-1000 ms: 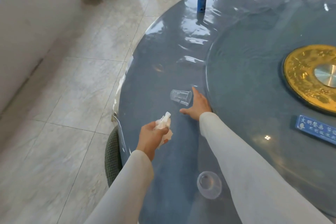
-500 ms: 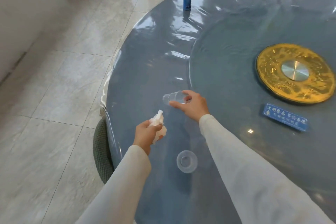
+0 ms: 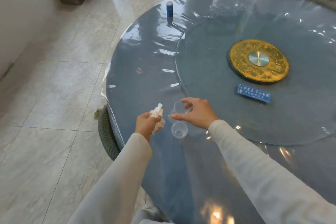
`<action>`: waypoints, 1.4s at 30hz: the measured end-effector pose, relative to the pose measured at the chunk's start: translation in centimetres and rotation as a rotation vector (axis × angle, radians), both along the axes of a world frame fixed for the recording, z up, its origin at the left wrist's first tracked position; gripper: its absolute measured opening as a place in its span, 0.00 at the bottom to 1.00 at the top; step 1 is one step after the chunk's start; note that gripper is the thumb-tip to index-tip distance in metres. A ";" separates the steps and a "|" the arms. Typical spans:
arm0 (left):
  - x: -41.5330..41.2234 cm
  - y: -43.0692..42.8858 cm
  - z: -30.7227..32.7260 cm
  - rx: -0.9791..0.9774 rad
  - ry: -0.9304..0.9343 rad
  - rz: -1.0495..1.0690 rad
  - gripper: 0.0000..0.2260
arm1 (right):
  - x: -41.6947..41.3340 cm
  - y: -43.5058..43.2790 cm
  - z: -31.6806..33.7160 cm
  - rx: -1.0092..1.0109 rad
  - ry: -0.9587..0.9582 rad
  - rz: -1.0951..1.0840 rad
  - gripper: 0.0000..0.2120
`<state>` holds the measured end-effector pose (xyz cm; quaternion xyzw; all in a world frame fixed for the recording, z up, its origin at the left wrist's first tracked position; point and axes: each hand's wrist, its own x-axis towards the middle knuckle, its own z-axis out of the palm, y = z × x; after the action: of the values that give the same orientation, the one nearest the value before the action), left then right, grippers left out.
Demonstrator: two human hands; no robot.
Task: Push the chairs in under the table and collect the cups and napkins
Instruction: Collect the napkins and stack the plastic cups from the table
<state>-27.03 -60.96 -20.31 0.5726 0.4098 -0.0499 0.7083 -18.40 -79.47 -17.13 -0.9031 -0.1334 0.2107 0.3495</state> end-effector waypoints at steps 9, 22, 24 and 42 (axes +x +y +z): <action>-2.4 -0.7 -0.3 -0.001 0.007 -0.060 0.07 | -4.9 1.1 -2.7 -0.391 -0.094 0.103 0.35; -3.5 -0.3 -2.2 -0.032 0.011 0.016 0.09 | -5.2 2.6 -6.0 -0.503 -0.078 0.155 0.22; -3.6 0.4 -1.8 -0.038 -0.005 0.032 0.08 | -4.5 3.1 -5.7 -0.508 -0.058 0.162 0.22; -8.2 31.2 3.8 0.102 -0.118 0.237 0.06 | -5.2 33.1 3.6 0.050 -0.100 -0.119 0.37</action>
<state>-35.22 -29.76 -16.49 0.5574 0.4342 0.0892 0.7020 -23.63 -46.33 -13.55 -0.9099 -0.1018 0.1409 0.3767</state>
